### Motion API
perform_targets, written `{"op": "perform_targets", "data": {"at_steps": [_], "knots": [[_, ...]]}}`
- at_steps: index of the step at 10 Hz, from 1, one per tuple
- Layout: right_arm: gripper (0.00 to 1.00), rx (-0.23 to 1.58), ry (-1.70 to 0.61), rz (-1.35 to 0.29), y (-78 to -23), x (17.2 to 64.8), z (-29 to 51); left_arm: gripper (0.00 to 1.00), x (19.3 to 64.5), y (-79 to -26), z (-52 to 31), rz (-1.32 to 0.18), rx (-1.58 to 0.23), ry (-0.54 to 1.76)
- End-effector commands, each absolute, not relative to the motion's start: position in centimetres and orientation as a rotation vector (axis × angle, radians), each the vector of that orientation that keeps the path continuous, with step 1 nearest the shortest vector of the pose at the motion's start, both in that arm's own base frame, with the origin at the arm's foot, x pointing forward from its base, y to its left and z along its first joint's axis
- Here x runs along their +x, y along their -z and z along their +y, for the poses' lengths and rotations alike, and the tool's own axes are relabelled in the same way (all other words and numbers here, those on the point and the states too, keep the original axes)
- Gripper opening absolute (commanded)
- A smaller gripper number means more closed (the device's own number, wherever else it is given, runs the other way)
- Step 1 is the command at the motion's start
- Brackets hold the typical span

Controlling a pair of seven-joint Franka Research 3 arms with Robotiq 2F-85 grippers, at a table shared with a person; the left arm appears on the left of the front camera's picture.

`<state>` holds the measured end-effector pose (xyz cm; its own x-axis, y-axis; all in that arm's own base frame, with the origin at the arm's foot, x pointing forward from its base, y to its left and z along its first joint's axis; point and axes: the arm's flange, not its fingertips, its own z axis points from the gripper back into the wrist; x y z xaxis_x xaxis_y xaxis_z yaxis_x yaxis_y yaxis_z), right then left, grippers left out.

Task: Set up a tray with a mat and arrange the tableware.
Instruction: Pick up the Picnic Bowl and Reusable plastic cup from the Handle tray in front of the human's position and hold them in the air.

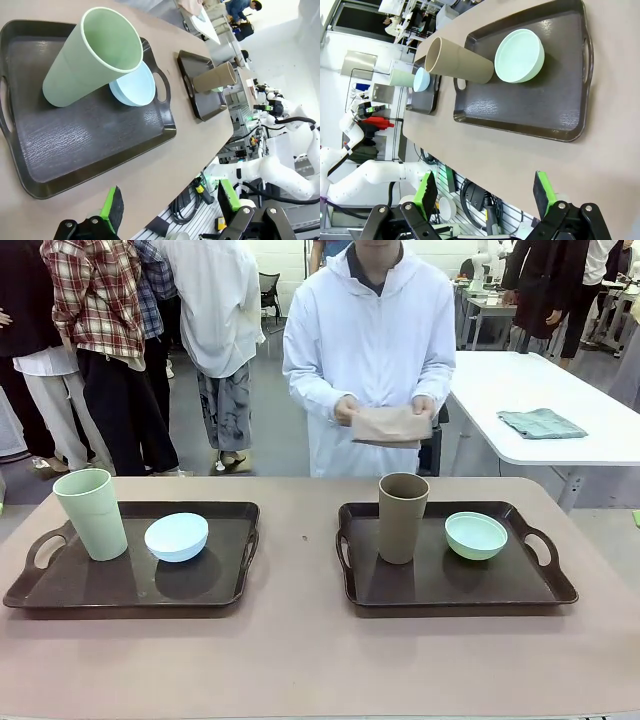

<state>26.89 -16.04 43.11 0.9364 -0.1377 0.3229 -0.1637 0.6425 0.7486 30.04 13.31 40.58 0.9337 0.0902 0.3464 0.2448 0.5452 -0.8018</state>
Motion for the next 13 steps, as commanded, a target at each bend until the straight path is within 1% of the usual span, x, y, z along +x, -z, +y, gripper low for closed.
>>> {"op": "perform_targets", "data": {"at_steps": [1,13], "knots": [[1.0,0.897,-0.034,-0.388,-42.93,27.06,-16.19,1.0,30.25,-40.46,13.59,-0.391,-1.012,0.111],[1.0,0.897,-0.034,-0.388,-42.93,27.06,-16.19,1.0,30.25,-40.46,13.59,-0.391,-1.012,0.111]]}}
